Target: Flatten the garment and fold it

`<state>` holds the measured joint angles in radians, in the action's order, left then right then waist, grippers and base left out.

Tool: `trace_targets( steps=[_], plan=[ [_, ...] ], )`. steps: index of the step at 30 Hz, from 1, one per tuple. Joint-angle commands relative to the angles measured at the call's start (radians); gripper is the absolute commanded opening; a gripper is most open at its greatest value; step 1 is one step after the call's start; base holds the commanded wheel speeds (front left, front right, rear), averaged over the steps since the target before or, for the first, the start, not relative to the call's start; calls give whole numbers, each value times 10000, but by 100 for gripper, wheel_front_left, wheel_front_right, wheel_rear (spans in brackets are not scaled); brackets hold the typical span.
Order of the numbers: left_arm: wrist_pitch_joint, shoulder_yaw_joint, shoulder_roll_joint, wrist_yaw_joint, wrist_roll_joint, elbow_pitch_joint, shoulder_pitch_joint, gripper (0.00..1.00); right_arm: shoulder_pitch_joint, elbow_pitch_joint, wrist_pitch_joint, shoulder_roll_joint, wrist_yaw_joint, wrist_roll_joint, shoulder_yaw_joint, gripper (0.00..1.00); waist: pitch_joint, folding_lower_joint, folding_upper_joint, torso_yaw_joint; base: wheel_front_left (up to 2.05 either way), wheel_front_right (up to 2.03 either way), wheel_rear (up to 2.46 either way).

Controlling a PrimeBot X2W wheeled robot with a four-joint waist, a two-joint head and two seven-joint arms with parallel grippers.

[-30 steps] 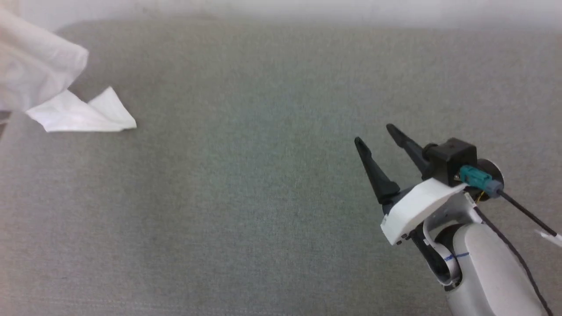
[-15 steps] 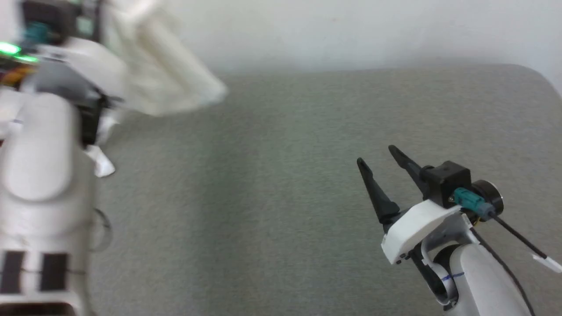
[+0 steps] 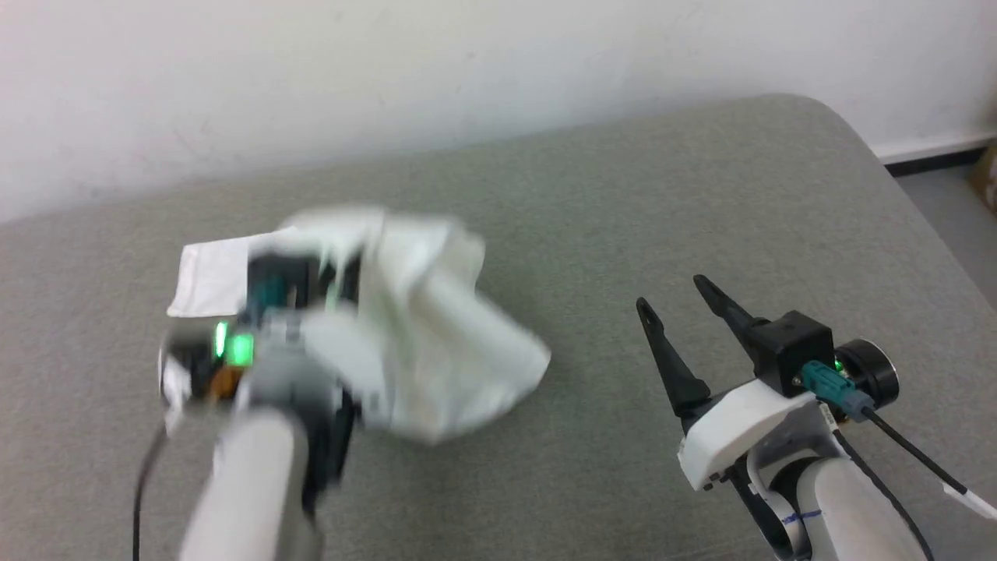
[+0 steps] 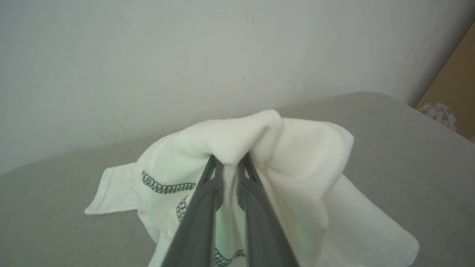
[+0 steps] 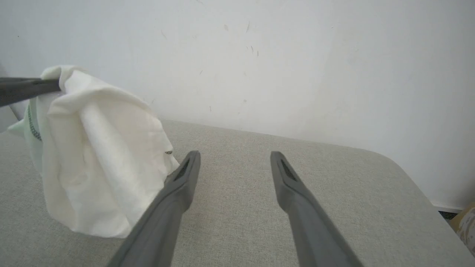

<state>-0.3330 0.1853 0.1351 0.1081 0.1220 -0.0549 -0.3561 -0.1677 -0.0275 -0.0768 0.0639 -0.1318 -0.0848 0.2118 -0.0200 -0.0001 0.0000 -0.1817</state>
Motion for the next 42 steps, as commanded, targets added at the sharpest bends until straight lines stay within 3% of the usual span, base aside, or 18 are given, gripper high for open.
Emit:
trace_targets(
  steps=[1, 4, 8, 9, 10, 22, 34, 42],
  plan=[
    [22, -155, -86, 499, -47, 33, 1157, 0, 129, 49, 60, -54, 11, 100, -14, 100, -208, 1, 0, -187, 0, 0, 0],
    [175, -256, -190, 1080, -106, -112, 2612, 0, 111, 39, 61, -82, 11, 131, -17, 100, -397, 1, 0, -171, 0, 0, 0],
    [536, -225, -236, 1212, -56, -176, 3456, 0, 84, -16, 28, -101, 11, 126, -8, 100, -536, 1, 0, -18, 0, 0, 0],
    [648, -204, -233, 1201, -39, -171, 3609, 40, 76, -54, 6, -106, 11, 122, 4, 100, -559, 1, 0, 46, 0, 0, 0],
    [795, -160, -213, 1155, -39, -116, 3709, 100, 70, -93, -5, -109, 11, 115, 3, 100, -566, 1, 0, 122, 0, 0, 0],
    [2873, -250, 156, 646, 143, 1747, 3601, 100, 34, -446, -170, -128, 11, -116, 36, 100, -162, 1, 0, 853, 0, 0, 0],
    [3353, -2041, 1267, 1119, 389, 2175, 4332, 100, 405, -572, 73, -80, 11, -535, -137, 100, 352, 1, 0, 824, 0, 0, 0],
    [3612, -2577, 1540, 1188, 582, 2381, 5296, 100, 767, -724, 114, -118, 11, -488, -904, 100, 528, 1, 0, 967, 0, 0, 0]
  ],
)
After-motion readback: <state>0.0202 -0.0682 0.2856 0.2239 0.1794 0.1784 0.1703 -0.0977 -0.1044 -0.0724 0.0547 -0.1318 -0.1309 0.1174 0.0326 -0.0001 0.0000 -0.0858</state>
